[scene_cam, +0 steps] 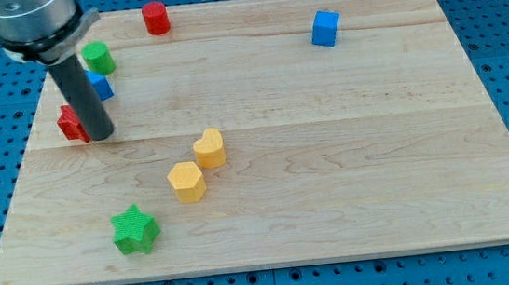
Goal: Move the yellow heart to the bottom right side of the green circle
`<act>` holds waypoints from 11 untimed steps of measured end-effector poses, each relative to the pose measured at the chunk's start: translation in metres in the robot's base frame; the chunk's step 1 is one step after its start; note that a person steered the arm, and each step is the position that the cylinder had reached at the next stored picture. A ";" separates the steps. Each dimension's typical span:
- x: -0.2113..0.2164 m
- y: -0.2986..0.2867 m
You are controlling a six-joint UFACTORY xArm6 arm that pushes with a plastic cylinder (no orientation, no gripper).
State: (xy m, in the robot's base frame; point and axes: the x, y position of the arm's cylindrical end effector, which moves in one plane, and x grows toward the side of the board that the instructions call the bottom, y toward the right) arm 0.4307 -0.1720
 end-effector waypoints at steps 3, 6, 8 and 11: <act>0.041 0.185; 0.042 0.046; 0.059 0.054; 0.052 -0.004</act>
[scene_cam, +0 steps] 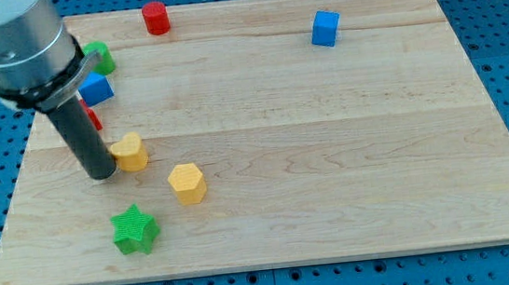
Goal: Move the yellow heart to the bottom right side of the green circle
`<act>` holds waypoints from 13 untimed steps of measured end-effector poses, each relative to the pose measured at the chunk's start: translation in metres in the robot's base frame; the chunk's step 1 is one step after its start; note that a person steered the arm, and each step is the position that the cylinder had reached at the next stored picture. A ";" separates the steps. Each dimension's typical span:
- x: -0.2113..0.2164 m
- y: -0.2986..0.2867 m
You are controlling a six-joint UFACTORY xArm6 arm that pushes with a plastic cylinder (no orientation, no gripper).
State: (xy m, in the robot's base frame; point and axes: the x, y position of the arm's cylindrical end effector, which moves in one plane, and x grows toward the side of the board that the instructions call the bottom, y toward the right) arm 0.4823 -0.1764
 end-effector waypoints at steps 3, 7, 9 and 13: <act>-0.003 0.099; -0.060 0.071; -0.053 0.063; -0.119 0.057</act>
State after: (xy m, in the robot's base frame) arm 0.3630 -0.1199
